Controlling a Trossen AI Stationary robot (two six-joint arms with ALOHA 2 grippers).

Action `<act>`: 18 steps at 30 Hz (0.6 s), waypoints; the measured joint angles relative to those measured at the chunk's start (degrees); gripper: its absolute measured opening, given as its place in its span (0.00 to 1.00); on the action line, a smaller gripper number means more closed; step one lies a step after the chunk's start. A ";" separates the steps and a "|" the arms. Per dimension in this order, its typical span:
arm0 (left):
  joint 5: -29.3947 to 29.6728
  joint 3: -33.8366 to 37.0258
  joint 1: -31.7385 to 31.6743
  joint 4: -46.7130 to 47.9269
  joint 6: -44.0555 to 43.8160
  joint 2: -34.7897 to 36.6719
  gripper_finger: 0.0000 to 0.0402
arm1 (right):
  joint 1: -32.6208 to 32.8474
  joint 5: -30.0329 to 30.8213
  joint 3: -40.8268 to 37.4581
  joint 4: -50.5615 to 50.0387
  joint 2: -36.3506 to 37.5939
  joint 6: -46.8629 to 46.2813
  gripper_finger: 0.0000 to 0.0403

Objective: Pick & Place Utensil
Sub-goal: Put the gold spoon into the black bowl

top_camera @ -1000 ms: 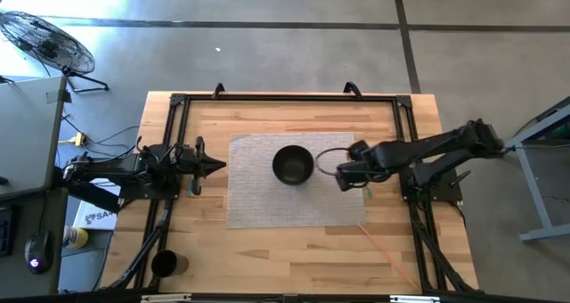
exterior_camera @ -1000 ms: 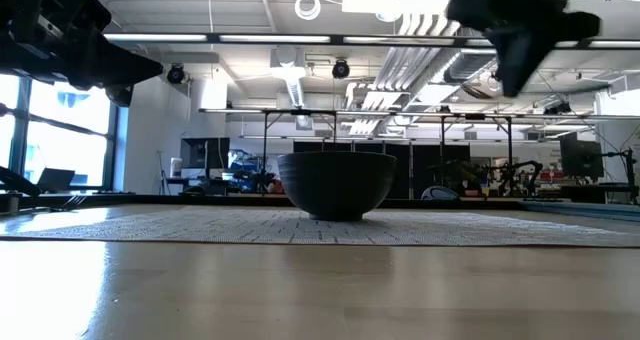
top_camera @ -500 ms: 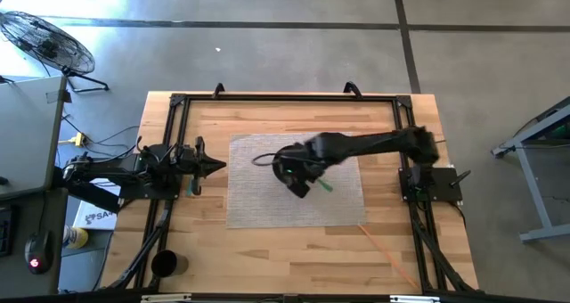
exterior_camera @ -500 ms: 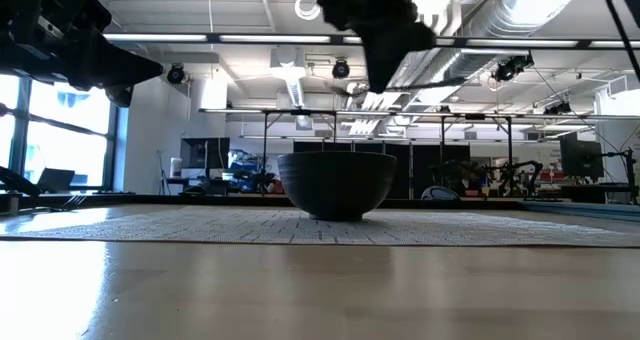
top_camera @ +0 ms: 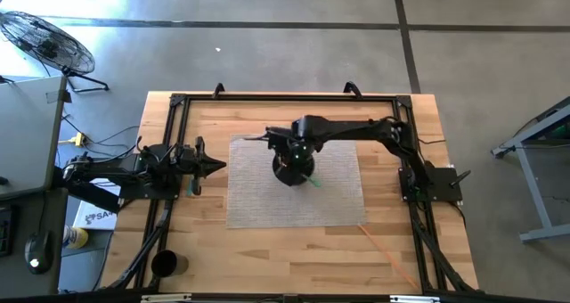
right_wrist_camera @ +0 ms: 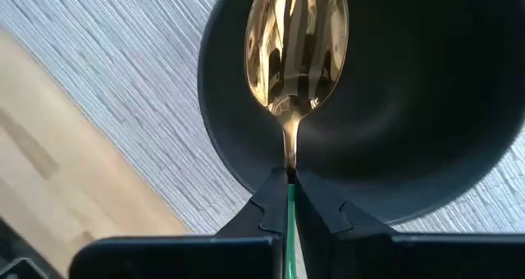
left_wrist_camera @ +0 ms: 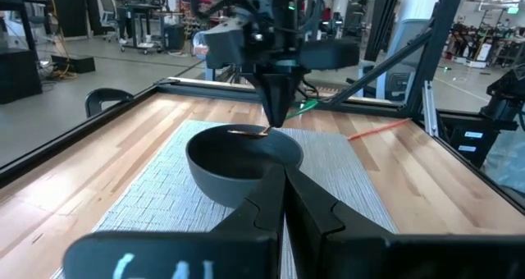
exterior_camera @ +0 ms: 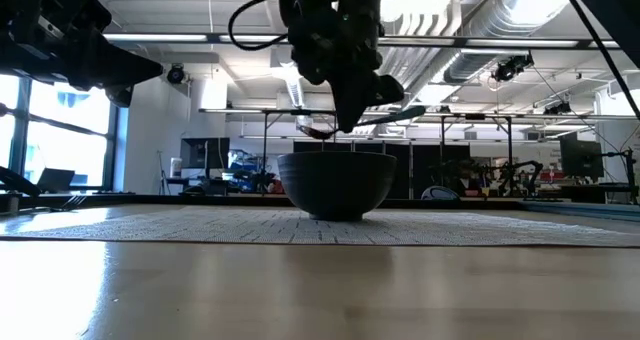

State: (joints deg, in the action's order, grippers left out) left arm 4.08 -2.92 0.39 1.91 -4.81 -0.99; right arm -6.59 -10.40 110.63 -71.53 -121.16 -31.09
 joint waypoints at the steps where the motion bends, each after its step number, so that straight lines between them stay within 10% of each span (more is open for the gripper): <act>1: 0.00 0.00 0.01 0.00 0.00 0.00 0.02 | -0.61 -0.09 0.00 -0.12 0.00 -0.18 0.01; 18: 0.15 0.00 0.01 0.15 0.01 0.00 0.02 | -3.06 -0.01 -0.04 0.61 -4.97 -1.41 0.01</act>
State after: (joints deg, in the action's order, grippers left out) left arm 4.23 -2.92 0.40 2.07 -4.80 -0.99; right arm -9.65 -10.41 110.59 -70.91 -126.13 -32.50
